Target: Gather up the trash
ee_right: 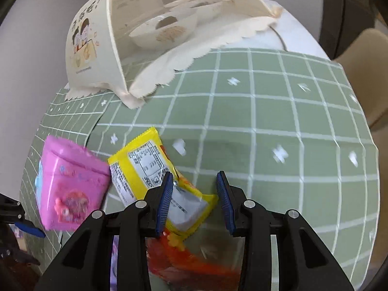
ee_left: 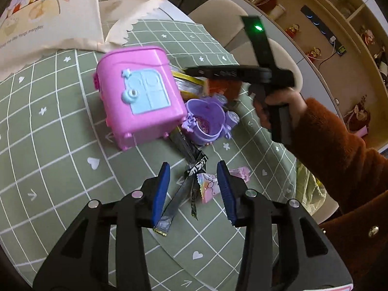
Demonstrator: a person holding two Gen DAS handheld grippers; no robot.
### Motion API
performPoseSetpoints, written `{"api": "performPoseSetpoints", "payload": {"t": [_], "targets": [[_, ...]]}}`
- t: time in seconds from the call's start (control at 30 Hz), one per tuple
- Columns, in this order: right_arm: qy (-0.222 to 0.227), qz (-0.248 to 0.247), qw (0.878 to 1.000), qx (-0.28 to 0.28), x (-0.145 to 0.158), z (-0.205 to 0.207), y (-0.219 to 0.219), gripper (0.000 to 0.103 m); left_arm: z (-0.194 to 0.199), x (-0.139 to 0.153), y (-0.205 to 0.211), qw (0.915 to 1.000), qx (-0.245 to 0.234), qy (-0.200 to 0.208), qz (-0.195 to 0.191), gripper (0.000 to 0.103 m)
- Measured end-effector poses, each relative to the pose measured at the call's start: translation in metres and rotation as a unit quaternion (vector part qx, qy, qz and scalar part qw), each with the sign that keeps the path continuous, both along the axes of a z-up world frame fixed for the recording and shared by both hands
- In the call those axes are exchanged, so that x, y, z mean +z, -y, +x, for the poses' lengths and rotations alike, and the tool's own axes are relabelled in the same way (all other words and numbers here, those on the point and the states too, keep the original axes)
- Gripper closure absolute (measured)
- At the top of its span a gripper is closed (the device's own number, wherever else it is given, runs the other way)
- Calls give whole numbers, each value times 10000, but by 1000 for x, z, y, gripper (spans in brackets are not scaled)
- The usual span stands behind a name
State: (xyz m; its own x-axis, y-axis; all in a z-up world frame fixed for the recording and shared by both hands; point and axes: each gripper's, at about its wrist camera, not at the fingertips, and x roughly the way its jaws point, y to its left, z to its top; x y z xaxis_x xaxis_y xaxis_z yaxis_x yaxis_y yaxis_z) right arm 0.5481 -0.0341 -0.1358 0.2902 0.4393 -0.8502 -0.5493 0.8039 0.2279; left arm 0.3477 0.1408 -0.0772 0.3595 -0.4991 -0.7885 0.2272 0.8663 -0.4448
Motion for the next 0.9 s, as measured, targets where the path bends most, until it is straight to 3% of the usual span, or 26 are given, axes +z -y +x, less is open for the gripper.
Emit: {"api": "performPoseSetpoints", "payload": {"t": [0.3,0.57,0.63,0.67,0.7,0.73,0.9], "targets": [[-134,36,9982,-578,-2,-82,59,69,-26,-9,-1,9991,270,-83,301,63],[-316,432,9954,-796,5,-153,69,69,-52,-8,7,9986,354,-93,392,59],[-173,486,9936,-1005,12,-164,73,66,-56,-8,9,9986,345,-82,393,59],[-156,521,9927,-1075,14,-167,75,59,-58,-8,10,9986,353,-69,398,59],[-186,578,9915,-1152,14,-169,76,46,-60,-8,10,9985,373,-67,393,59],[-217,604,9906,-1205,14,-169,76,43,-62,-8,10,9984,409,-74,388,59],[-271,632,9866,-1481,7,-159,59,42,-71,-13,2,9962,711,-117,479,59]]}}
